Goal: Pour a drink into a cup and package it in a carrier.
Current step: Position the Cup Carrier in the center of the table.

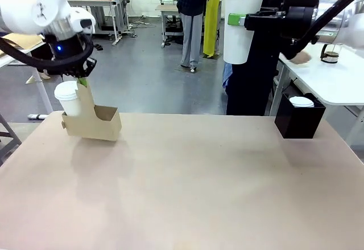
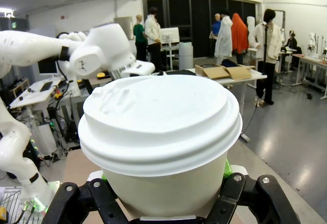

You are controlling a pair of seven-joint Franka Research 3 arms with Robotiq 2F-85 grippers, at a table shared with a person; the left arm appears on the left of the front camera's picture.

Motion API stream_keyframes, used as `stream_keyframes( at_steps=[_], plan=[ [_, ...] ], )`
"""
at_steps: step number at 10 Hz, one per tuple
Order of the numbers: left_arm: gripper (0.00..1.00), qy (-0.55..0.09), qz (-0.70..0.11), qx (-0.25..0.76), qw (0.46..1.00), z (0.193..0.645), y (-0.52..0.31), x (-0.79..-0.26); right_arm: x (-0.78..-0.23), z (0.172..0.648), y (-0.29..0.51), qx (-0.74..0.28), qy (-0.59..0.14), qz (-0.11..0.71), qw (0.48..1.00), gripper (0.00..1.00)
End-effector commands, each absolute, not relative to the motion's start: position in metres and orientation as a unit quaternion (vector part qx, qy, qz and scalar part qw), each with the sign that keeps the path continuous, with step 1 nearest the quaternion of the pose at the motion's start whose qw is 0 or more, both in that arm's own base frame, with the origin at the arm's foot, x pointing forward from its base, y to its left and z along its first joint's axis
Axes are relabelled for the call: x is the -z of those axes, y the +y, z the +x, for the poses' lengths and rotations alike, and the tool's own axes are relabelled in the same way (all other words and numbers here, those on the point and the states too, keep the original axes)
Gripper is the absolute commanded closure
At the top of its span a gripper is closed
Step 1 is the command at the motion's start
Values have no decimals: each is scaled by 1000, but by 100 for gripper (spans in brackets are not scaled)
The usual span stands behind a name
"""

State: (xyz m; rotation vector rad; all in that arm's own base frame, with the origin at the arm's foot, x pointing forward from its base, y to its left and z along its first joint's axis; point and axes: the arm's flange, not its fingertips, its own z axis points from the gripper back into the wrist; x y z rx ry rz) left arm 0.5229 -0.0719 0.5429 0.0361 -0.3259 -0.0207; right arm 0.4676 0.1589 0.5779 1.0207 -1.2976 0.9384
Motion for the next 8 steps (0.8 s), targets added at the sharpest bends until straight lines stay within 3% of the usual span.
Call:
stream_keyframes(
  at_steps=[1, 4, 8],
  plan=[
    [98, -174, -9, -12, 985, 476, -95, -578, -579, 466, 160, -406, -560, 435, 577, 19],
    [98, -170, -32, -23, 985, 402, -160, -613, -579, 466, 160, -406, -560, 435, 577, 19],
    [98, -180, -32, -7, 983, 324, -269, -607, -579, 466, 160, -406, -560, 435, 577, 19]
  ],
)
